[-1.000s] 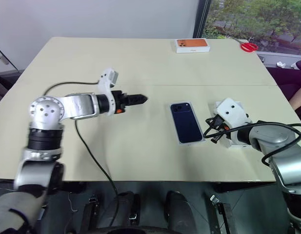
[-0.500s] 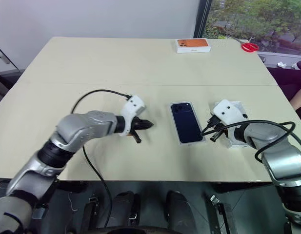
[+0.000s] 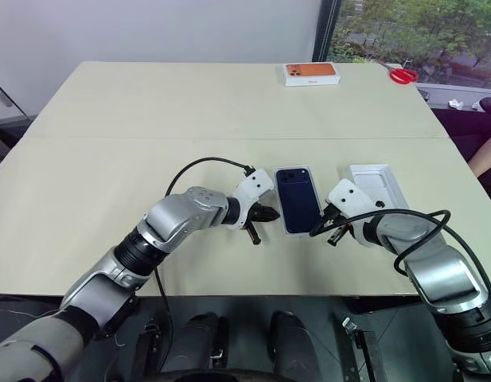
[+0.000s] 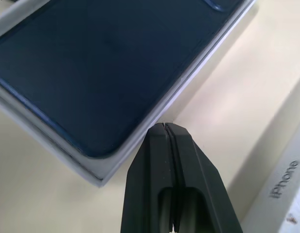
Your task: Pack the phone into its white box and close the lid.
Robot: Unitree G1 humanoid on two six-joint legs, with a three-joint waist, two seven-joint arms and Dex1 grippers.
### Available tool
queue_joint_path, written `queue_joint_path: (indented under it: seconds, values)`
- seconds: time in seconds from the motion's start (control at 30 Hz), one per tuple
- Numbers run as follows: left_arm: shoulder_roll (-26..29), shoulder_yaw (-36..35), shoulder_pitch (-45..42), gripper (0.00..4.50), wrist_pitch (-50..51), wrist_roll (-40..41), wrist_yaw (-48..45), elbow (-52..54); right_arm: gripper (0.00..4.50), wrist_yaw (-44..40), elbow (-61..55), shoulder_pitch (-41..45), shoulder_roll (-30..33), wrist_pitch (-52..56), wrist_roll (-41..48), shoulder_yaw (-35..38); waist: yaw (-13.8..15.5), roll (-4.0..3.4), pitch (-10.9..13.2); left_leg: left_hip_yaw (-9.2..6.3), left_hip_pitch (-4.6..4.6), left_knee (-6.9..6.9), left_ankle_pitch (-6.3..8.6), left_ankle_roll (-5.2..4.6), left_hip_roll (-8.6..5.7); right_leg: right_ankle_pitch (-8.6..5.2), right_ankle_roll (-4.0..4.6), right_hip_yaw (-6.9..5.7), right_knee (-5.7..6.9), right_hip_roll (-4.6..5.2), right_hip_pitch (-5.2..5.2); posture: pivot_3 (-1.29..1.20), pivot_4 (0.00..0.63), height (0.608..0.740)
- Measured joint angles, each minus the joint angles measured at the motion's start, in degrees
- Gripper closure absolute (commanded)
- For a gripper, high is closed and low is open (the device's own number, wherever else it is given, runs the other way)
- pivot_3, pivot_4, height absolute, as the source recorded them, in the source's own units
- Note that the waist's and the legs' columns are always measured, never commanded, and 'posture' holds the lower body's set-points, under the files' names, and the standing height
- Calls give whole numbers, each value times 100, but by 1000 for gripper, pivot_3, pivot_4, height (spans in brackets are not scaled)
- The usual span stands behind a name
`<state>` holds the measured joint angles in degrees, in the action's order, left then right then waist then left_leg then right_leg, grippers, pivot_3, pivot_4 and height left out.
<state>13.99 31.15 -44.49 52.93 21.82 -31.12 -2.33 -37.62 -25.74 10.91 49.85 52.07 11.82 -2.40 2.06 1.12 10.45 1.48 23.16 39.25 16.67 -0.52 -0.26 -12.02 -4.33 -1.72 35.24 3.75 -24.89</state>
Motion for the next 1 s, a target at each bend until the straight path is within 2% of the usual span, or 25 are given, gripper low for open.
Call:
queue_joint_path:
  seconds: [0.43,0.53,0.63,0.73,0.87,1.0]
  values:
    - [-46,-108,63,4456,179,-285,-429,141,4500,-72,-327,-283,105,255,89,271,12,0,0,-1,3,0,1,-1,1,1,-3,0,-1,1,0,0,150,740]
    - [150,-275,195,4500,203,-229,-571,396,3673,-151,-379,-336,207,465,258,715,3,0,0,-1,1,1,0,0,1,1,-2,0,1,1,0,0,150,740]
    - [518,-578,360,4500,162,-206,-697,641,2195,-129,-419,-270,221,838,465,1310,-20,-2,-1,-2,-5,0,1,0,7,2,-1,0,8,-4,0,0,150,740]
    - [827,-804,605,4500,-155,-204,-918,784,695,202,-315,191,5,1499,540,1638,-43,-3,-2,-1,-5,0,0,0,8,1,1,0,11,-3,-1,0,150,740]
    - [1193,-1238,1125,4500,-1440,-229,-1455,861,695,736,151,944,-388,2758,539,1843,-57,-4,-2,2,-3,-1,0,1,7,-7,18,3,9,4,-4,0,150,740]
    - [1264,-1734,1582,4500,-2860,-85,-2192,906,695,1055,805,1488,-829,3678,541,1819,-70,-7,-3,1,3,-1,-1,2,2,-7,22,4,9,16,-6,0,150,740]
